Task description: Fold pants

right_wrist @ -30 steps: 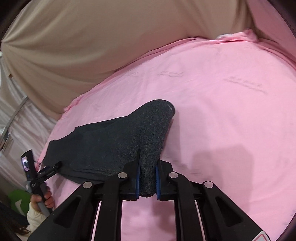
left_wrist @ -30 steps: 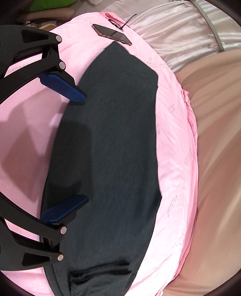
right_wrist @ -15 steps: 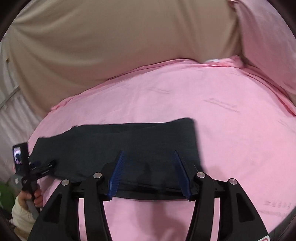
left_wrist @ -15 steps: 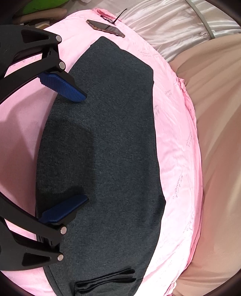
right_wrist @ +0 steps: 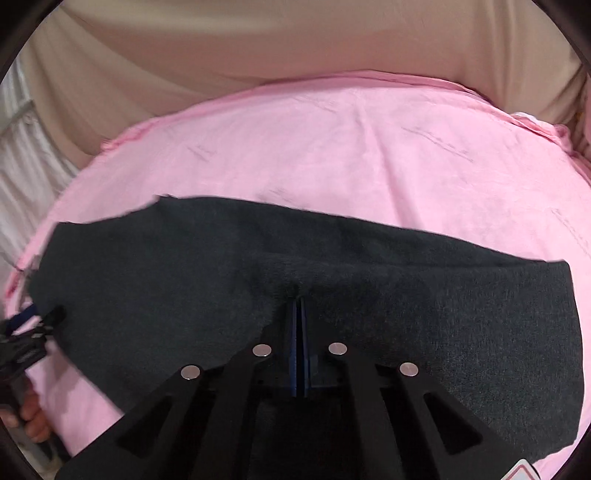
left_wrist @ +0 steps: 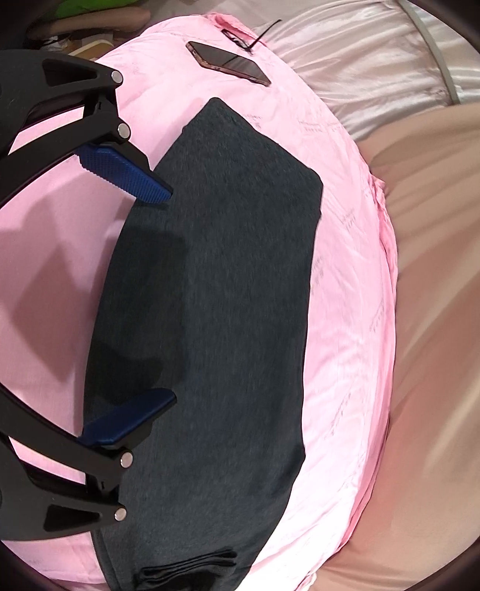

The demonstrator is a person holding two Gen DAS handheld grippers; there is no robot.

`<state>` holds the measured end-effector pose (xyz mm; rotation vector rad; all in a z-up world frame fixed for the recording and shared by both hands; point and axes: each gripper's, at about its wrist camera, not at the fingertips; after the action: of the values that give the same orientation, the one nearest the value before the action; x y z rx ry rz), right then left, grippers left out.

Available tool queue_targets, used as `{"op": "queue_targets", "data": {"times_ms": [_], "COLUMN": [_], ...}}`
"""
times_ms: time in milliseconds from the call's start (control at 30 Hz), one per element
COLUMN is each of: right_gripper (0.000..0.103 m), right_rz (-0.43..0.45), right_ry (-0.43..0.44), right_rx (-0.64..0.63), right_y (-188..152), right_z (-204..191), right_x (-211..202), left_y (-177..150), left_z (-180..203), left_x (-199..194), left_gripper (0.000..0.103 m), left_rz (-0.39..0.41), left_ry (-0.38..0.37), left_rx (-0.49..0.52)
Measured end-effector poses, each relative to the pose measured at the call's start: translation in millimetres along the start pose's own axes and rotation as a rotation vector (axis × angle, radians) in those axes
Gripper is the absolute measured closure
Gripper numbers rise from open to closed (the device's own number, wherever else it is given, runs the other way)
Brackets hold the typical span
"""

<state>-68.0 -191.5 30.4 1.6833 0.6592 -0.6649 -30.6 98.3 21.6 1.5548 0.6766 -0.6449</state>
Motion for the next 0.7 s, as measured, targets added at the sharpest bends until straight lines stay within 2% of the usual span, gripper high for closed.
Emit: {"op": "queue_targets", "data": {"times_ms": [67,100,167,200,233,267,300,367,400,467,567,633,667,700], "right_gripper": [0.100,0.100,0.098,0.098,0.097,0.091,0.078,0.061,0.058,0.058,0.058,0.059,0.066,0.089], "right_rz": [0.010,-0.021,-0.090,-0.048,-0.050,-0.054,-0.040,-0.025,-0.033,-0.064,-0.090,-0.072,-0.067,-0.068], "right_ry": [0.037,0.046,0.009,0.011,0.012,0.023,0.039,0.048,0.060,0.068,-0.049,-0.050,-0.042,-0.045], "right_rx": [-0.025,-0.036,-0.059,-0.059,-0.049,-0.038,-0.031,-0.059,-0.089,-0.141,-0.225,-0.219,-0.204,-0.191], "right_y": [4.3,4.5,-3.2,-4.2,-6.2,-7.9,-10.0,-15.9,-22.7,-34.8,-50.1,-54.9,-54.2,-51.7], "right_z": [-7.5,-10.3,-13.6,-12.6,-12.0,-11.7,-10.6,-14.2,-18.8,-27.6,-34.7,-29.4,-27.5,-25.5], "right_x": [-3.9,7.2,31.2,27.9,21.3,13.5,1.2,-17.1,-25.4,-28.2,-15.5,-9.1,-9.2,-9.2], "left_y": [1.1,1.6,3.2,4.3,5.2,6.4,7.5,8.4,8.5,8.7,9.4,9.4,9.1,8.9], "left_z": [-8.2,-11.2,-17.9,-21.7,-25.6,-30.9,-38.5,-52.9,-57.6,-69.2,-76.7,-79.1,-79.4,-80.1], "left_x": [5.3,7.9,13.8,15.4,15.2,13.9,11.6,8.3,7.8,8.2,12.7,14.9,14.8,14.9], "left_gripper": [0.005,0.005,0.005,0.005,0.005,0.005,0.005,0.005,0.005,0.005,0.005,0.005,0.005,0.005], "left_rz": [-0.010,-0.016,-0.035,-0.044,-0.047,-0.046,-0.039,-0.022,-0.020,-0.028,-0.054,-0.061,-0.062,-0.065], "left_ry": [-0.010,-0.018,-0.042,-0.056,-0.065,-0.071,-0.073,-0.069,-0.069,-0.074,-0.079,-0.077,-0.077,-0.076], "left_rx": [-0.024,-0.034,-0.061,-0.077,-0.086,-0.095,-0.105,-0.125,-0.132,-0.150,-0.169,-0.182,-0.184,-0.184]}}
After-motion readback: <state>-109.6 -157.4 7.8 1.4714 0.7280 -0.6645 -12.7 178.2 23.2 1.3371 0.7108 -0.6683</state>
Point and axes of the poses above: each gripper's, at about its wrist camera, not at the fingertips, and x roughly the way its jaws point, z to its right, y to its top, and after that the axes turned 1 degree about z, right-handed
